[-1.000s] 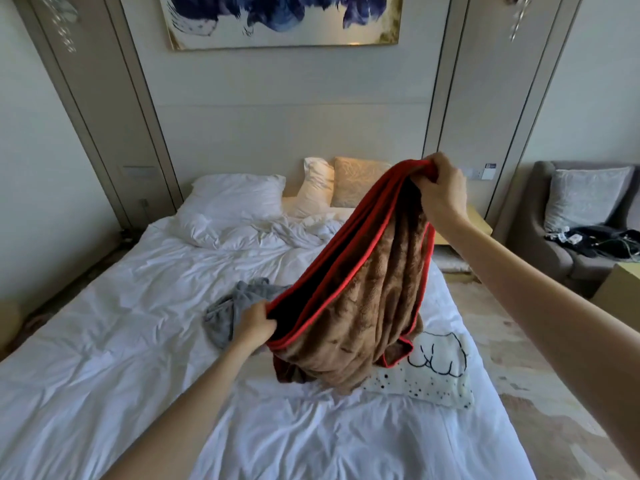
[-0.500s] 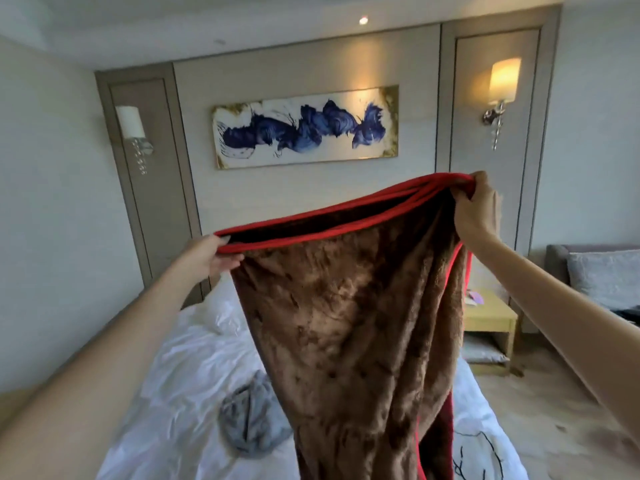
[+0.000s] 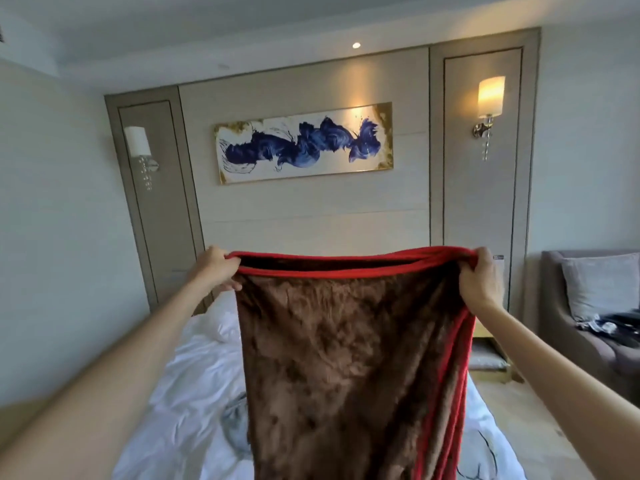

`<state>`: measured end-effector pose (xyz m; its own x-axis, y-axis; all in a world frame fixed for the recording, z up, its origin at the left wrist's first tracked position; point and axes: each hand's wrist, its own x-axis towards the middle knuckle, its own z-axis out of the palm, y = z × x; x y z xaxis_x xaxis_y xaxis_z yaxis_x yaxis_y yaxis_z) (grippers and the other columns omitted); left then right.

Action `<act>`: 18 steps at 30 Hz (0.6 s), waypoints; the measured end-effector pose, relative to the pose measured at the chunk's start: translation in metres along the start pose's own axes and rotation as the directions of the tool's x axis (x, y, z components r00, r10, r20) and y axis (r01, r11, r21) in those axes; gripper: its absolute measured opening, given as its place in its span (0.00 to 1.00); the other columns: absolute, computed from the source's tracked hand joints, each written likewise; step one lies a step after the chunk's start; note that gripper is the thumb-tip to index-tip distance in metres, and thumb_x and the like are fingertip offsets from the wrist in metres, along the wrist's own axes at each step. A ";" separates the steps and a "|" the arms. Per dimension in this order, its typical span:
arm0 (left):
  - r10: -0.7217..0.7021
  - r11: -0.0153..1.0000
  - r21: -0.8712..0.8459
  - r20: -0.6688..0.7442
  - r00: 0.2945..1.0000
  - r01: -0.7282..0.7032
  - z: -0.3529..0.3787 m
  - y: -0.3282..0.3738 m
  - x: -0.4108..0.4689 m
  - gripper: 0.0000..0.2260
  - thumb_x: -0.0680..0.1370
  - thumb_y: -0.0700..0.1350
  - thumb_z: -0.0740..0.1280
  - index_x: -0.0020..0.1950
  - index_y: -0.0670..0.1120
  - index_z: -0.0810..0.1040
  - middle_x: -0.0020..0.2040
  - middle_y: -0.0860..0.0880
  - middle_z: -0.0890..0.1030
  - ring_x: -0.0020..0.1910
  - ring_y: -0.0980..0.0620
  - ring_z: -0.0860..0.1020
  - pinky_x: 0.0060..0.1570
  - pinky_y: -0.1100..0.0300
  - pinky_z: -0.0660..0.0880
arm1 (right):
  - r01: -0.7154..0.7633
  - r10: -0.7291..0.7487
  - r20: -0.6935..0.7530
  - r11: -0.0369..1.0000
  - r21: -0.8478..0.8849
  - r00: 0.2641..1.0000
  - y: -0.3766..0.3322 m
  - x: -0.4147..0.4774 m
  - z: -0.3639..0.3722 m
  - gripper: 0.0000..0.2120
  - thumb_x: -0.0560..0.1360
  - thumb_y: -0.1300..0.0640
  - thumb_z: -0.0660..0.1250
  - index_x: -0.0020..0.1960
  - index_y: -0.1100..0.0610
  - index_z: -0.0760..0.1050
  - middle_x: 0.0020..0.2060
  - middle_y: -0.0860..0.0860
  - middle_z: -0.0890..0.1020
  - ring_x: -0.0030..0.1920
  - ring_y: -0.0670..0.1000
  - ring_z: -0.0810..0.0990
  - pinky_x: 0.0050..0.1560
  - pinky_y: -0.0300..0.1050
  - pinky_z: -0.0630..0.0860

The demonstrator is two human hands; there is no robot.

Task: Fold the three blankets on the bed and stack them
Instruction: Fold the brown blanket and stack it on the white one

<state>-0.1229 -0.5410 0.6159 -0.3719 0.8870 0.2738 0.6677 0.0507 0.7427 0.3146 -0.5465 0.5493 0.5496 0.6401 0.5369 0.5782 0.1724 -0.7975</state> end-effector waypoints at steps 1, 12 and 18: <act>-0.024 0.998 -0.060 -0.026 0.999 0.022 -0.002 0.001 0.000 0.08 0.79 0.43 0.61 0.51 0.40 0.78 0.36 0.41 0.85 0.26 0.49 0.83 0.21 0.63 0.76 | -0.022 0.020 0.034 0.998 0.059 0.999 0.000 -0.001 -0.001 0.06 0.77 0.62 0.59 0.53 0.62 0.70 0.48 0.63 0.78 0.50 0.64 0.77 0.49 0.58 0.73; -0.207 0.784 -0.616 -0.375 0.904 -0.076 -0.044 0.022 -0.026 0.03 0.73 0.39 0.66 0.44 0.46 0.77 0.32 0.46 0.80 0.16 0.56 0.75 0.18 0.67 0.72 | -0.454 0.064 0.525 0.596 0.662 0.849 -0.053 -0.005 -0.058 0.06 0.75 0.60 0.65 0.50 0.60 0.79 0.40 0.55 0.86 0.37 0.52 0.85 0.38 0.43 0.79; -0.030 0.843 -0.456 -0.570 0.821 -0.285 -0.072 0.038 -0.056 0.03 0.66 0.42 0.66 0.35 0.49 0.79 0.26 0.53 0.76 0.20 0.52 0.73 0.24 0.65 0.69 | -0.513 -0.031 0.564 0.376 0.771 0.825 -0.061 -0.021 -0.078 0.09 0.75 0.58 0.62 0.48 0.61 0.79 0.37 0.55 0.85 0.37 0.53 0.85 0.37 0.44 0.81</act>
<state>-0.1230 -0.6215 0.6732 -0.6932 0.4654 0.5504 0.3748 -0.4195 0.8268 0.3148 -0.6290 0.6081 0.0954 0.9452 0.3123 -0.5300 0.3138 -0.7878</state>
